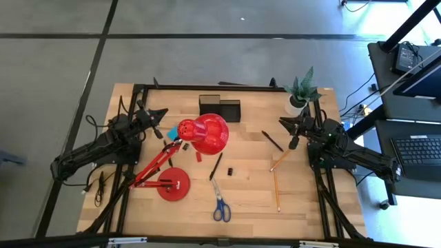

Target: Pick and place office supplies into organizer

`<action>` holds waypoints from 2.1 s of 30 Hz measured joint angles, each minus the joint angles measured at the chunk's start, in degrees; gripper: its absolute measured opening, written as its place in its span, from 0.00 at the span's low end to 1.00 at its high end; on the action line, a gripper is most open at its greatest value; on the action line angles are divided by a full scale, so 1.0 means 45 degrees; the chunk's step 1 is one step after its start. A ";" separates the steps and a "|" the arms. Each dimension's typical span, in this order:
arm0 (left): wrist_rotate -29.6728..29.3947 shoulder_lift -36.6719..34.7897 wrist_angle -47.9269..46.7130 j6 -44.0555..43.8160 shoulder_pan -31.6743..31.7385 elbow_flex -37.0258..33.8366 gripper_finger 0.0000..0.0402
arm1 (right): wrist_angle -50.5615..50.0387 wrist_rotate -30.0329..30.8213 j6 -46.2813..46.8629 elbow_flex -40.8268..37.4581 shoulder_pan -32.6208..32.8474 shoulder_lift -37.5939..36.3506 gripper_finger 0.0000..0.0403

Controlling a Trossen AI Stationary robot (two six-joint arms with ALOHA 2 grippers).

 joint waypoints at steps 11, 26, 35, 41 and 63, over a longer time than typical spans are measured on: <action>0.0004 0.0000 0.0004 0.0000 -0.0002 -0.0001 0.02 | 0.0000 -0.0004 0.0111 0.0000 0.0005 0.0000 0.15; 0.0005 0.0000 0.0005 -0.0471 -0.0001 -0.0001 0.01 | 0.0004 -0.0007 0.2760 0.0000 0.0005 0.0000 0.15; 0.0005 0.0000 0.0005 -0.1107 0.0000 -0.0003 0.01 | 0.0000 -0.0004 0.3361 0.0000 0.0005 0.0000 0.15; 0.0005 0.0000 0.0005 -0.1107 -0.0004 0.0001 0.01 | 0.0000 -0.0007 0.3354 0.0000 0.0005 0.0000 0.15; 0.0945 0.0000 0.0000 -0.0452 0.0000 -0.0003 0.13 | 0.0118 0.0322 0.2696 0.0000 0.0000 0.0005 0.15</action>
